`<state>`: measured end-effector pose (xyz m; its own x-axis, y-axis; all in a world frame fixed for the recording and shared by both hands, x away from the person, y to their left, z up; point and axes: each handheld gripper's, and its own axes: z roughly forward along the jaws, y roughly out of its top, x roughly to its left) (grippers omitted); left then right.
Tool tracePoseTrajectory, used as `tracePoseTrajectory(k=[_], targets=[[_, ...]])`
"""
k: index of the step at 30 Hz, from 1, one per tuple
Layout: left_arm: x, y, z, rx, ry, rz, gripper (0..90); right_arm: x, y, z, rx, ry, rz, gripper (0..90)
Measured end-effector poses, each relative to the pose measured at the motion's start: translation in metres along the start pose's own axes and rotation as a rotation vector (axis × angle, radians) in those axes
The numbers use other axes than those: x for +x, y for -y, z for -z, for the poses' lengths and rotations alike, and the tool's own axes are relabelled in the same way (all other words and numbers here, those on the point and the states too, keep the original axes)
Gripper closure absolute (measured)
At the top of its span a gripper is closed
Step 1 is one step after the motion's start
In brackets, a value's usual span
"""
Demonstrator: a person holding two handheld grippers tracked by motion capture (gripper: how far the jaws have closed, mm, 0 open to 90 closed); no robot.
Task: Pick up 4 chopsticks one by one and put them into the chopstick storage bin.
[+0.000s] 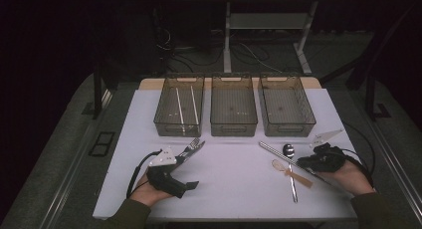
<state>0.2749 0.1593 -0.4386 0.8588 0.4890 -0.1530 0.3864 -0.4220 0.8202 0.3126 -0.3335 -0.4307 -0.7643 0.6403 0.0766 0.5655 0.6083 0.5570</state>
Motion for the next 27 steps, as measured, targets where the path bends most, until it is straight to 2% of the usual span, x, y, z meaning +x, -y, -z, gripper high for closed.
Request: tracePoseTrajectory(k=[23,27], targets=[[-0.0001,0.0000,-0.0003,0.003,0.002,-0.002,0.0,-0.0027,0.0007,-0.0008,-0.005,-0.013,-0.003,82.6],[-0.0001,0.0000,-0.0002,0.003,0.002,-0.002,0.0,-0.0018,0.0011,-0.0040,0.023,-0.006,0.016,82.6]])
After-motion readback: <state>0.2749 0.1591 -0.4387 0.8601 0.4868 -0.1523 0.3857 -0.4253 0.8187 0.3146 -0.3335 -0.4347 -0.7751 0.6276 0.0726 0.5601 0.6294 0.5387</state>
